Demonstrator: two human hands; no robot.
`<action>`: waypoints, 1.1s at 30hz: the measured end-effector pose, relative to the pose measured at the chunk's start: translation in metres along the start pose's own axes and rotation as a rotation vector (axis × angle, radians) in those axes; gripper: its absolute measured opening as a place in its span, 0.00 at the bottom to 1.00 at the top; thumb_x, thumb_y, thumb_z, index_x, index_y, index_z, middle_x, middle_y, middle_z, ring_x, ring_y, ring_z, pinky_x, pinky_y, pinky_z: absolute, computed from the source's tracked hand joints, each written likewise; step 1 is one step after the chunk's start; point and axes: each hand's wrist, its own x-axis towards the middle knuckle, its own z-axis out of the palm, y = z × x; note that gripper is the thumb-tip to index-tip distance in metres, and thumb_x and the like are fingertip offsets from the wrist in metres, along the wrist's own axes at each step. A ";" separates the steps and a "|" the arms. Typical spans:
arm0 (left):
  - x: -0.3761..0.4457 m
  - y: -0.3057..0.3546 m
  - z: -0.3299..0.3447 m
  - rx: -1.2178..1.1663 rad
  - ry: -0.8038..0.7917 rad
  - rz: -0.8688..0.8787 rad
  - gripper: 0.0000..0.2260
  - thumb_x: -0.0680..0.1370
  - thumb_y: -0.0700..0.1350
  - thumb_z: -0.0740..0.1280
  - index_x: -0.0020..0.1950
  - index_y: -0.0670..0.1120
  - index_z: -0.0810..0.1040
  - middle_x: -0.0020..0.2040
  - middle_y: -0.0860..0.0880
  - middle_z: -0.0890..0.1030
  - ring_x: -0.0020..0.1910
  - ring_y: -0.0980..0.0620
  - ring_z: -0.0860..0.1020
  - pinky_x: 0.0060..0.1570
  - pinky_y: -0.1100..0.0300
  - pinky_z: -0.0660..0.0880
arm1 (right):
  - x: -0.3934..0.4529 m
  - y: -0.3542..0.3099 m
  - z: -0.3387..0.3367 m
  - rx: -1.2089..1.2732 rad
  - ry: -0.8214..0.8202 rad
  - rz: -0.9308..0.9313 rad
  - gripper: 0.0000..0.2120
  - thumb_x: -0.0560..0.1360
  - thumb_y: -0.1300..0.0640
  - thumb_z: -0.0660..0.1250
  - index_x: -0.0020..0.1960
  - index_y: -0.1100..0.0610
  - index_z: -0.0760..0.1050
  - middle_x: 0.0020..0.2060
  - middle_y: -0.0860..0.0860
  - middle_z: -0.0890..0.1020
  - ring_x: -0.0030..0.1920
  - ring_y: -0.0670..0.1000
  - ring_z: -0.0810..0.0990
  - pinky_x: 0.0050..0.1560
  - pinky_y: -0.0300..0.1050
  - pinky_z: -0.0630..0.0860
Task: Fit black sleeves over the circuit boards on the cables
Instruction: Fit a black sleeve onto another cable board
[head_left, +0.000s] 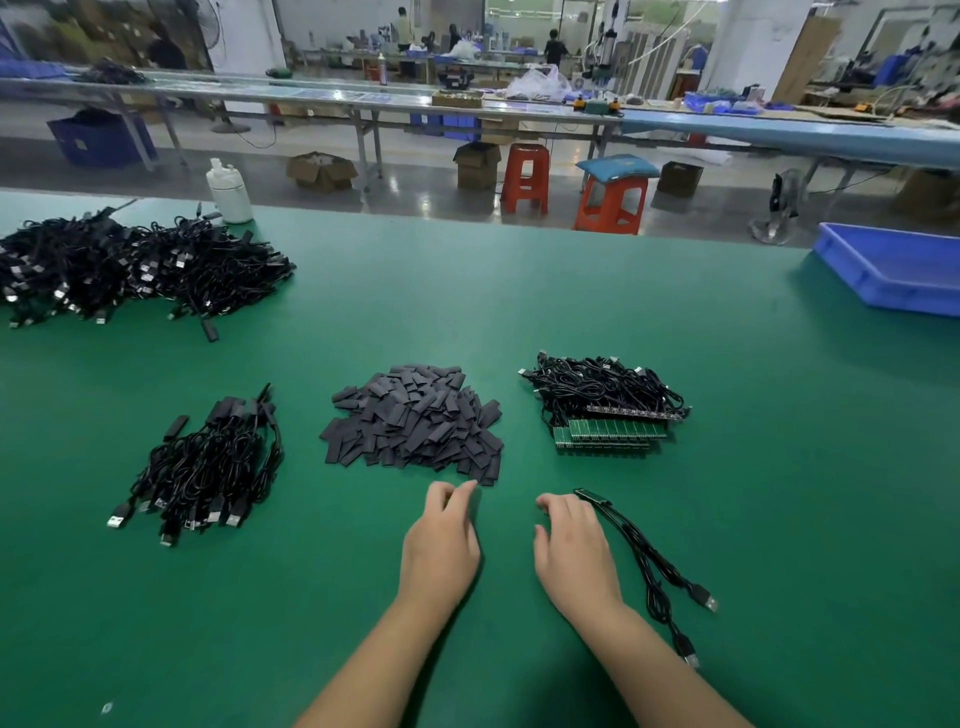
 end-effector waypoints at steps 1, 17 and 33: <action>0.000 0.000 0.000 0.002 -0.006 0.004 0.18 0.79 0.40 0.63 0.69 0.50 0.74 0.55 0.53 0.72 0.37 0.48 0.76 0.39 0.57 0.72 | 0.001 -0.002 -0.004 -0.002 0.006 -0.021 0.14 0.82 0.53 0.60 0.66 0.53 0.71 0.59 0.46 0.75 0.61 0.47 0.71 0.63 0.41 0.69; 0.010 0.008 0.000 0.104 -0.076 -0.064 0.14 0.80 0.54 0.58 0.63 0.56 0.76 0.51 0.56 0.75 0.46 0.53 0.78 0.40 0.59 0.68 | 0.052 0.038 -0.050 0.350 -0.219 0.485 0.11 0.77 0.54 0.71 0.57 0.56 0.82 0.49 0.50 0.84 0.48 0.50 0.81 0.50 0.42 0.75; 0.016 0.076 -0.004 -1.003 -0.203 -0.565 0.05 0.75 0.39 0.73 0.41 0.40 0.81 0.32 0.47 0.78 0.28 0.53 0.72 0.34 0.61 0.71 | 0.029 -0.004 -0.045 0.617 -0.174 0.332 0.11 0.79 0.58 0.66 0.61 0.54 0.79 0.48 0.50 0.86 0.46 0.43 0.82 0.48 0.36 0.75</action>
